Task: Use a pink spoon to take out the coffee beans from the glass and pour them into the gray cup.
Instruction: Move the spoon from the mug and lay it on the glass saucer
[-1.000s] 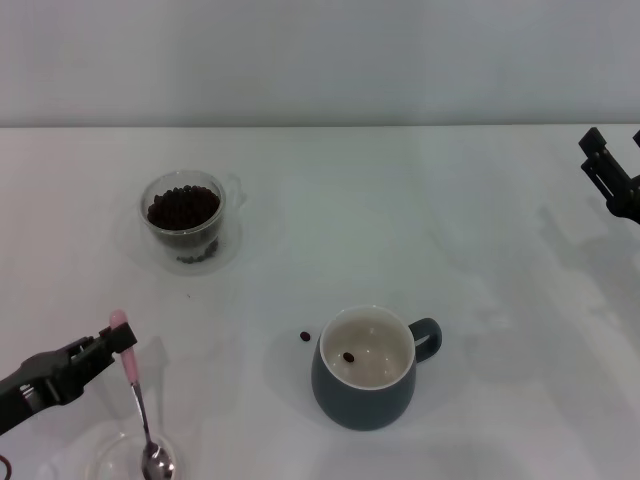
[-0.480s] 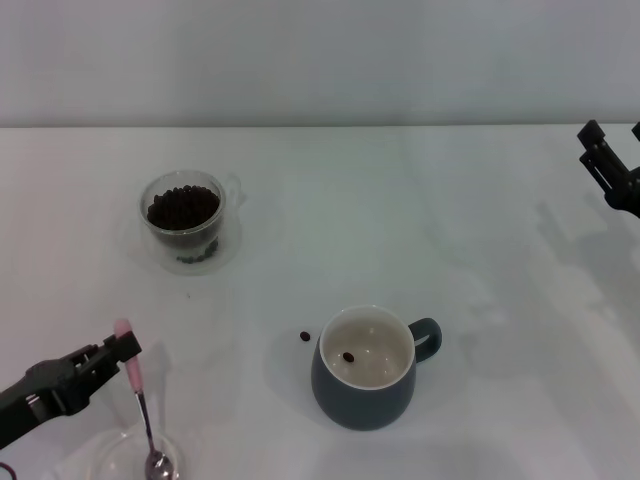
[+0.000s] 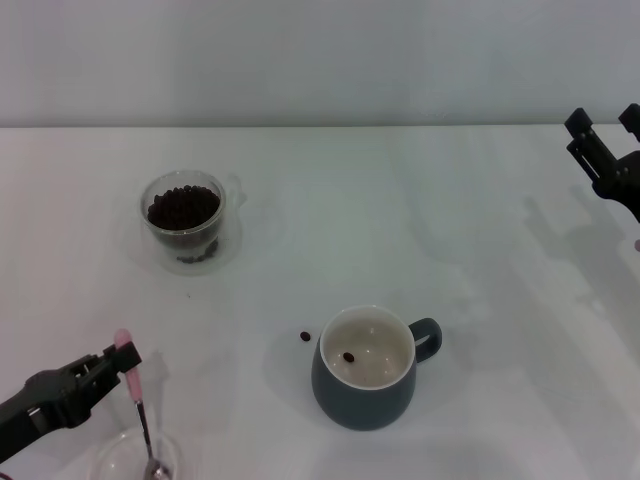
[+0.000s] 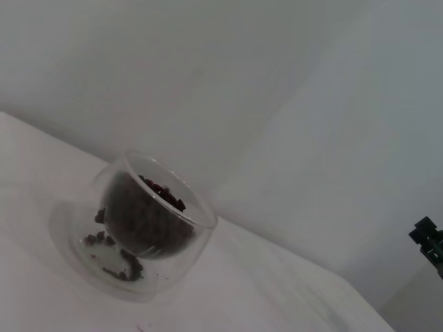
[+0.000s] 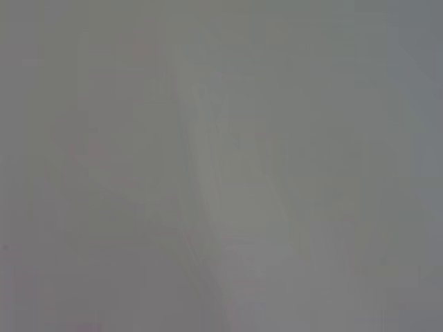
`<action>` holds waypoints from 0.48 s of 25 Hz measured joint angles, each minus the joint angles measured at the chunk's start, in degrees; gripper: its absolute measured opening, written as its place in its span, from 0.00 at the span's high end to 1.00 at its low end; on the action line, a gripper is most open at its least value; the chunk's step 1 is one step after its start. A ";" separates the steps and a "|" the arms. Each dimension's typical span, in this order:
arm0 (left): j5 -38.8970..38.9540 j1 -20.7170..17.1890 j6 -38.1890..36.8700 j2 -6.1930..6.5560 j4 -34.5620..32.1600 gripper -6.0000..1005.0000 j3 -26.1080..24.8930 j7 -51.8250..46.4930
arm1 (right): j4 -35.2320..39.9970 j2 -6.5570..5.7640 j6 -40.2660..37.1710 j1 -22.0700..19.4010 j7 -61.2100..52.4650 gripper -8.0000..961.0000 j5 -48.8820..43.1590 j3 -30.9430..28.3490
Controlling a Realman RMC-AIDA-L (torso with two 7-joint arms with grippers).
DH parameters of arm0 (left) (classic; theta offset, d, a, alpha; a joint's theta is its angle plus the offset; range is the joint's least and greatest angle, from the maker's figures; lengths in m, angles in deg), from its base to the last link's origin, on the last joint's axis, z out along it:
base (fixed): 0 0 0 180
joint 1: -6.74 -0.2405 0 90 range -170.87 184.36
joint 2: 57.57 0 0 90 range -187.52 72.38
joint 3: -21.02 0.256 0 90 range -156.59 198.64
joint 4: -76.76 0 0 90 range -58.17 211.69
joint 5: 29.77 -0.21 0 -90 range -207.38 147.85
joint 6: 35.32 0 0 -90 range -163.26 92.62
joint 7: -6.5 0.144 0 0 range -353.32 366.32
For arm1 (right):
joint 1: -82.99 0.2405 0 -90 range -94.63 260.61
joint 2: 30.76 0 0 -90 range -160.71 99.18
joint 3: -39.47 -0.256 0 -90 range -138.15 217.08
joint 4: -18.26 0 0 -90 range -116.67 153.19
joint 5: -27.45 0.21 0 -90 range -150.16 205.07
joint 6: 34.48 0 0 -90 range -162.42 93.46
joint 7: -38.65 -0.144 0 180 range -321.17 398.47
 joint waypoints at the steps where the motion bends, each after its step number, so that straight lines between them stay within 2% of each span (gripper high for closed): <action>1: 0.00 -0.09 -0.12 0.00 0.00 0.87 -0.08 0.00 | 0.00 0.00 0.03 0.00 0.00 0.15 0.03 0.00; 12: -0.88 -0.37 -0.66 0.00 0.16 0.87 0.28 -0.01 | 0.01 0.01 0.28 -0.01 0.00 0.15 0.08 0.01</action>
